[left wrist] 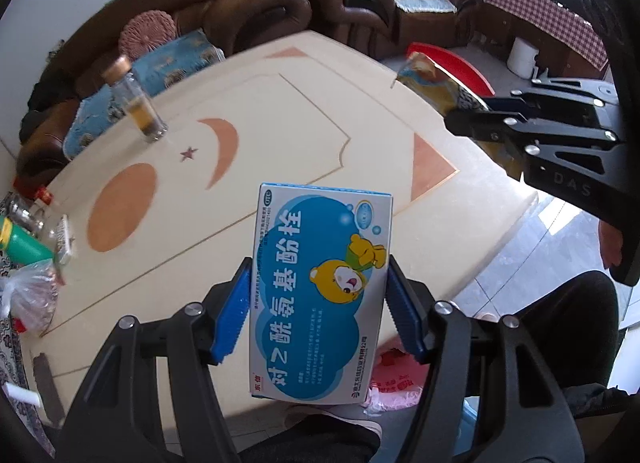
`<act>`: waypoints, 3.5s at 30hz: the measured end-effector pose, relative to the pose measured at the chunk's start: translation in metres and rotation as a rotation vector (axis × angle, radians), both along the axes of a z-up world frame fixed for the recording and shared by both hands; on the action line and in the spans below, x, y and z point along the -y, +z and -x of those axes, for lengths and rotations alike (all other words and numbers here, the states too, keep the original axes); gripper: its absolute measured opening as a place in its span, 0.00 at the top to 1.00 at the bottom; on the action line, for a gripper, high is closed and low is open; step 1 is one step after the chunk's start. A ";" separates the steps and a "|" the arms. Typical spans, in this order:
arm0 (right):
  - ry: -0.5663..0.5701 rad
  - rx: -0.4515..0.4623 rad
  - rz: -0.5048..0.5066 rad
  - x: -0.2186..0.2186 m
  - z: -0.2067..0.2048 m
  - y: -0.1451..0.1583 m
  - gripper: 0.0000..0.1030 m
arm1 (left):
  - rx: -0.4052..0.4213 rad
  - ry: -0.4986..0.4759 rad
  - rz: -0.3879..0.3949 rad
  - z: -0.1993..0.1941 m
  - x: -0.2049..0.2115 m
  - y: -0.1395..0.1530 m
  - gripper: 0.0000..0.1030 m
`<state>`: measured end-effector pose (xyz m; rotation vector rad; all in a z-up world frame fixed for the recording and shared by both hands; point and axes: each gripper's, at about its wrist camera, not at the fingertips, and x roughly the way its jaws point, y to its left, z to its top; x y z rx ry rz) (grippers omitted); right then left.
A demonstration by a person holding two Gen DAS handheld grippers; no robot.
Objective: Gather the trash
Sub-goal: 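Carry the medicine box and candy bar with both tools over the pink bin, then open both tools to drop the medicine box and candy bar into the bin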
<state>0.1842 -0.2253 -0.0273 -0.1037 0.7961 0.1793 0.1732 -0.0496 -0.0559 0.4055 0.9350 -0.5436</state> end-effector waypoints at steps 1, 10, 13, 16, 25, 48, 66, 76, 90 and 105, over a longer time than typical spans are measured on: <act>0.000 0.010 -0.001 -0.003 0.010 0.006 0.85 | 0.011 0.008 0.006 0.003 -0.004 0.007 0.39; 0.005 0.050 0.015 -0.025 0.077 0.031 0.85 | 0.065 0.017 0.019 0.056 -0.020 0.032 0.39; 0.006 0.055 0.015 -0.030 0.098 0.036 0.85 | 0.071 0.016 0.033 0.073 -0.025 0.035 0.39; 0.010 0.059 0.020 -0.034 0.116 0.038 0.85 | 0.070 0.017 0.048 0.086 -0.031 0.035 0.39; 0.012 0.033 0.012 -0.045 0.155 0.024 0.85 | 0.029 0.009 0.075 0.108 -0.039 0.015 0.39; -0.048 -0.164 -0.059 -0.054 0.175 -0.086 0.85 | -0.087 0.005 0.044 0.122 -0.024 -0.089 0.39; -0.072 -0.390 -0.108 -0.041 0.142 -0.202 0.84 | -0.301 0.040 -0.011 0.088 0.004 -0.197 0.39; -0.095 -0.497 -0.130 -0.025 0.119 -0.262 0.84 | -0.351 0.140 -0.038 0.071 0.009 -0.236 0.39; -0.095 -0.590 -0.128 -0.025 0.104 -0.305 0.84 | -0.433 0.179 -0.026 0.060 0.009 -0.274 0.39; -0.054 -0.615 -0.154 -0.031 0.095 -0.316 0.81 | -0.475 0.210 -0.054 0.049 0.012 -0.289 0.36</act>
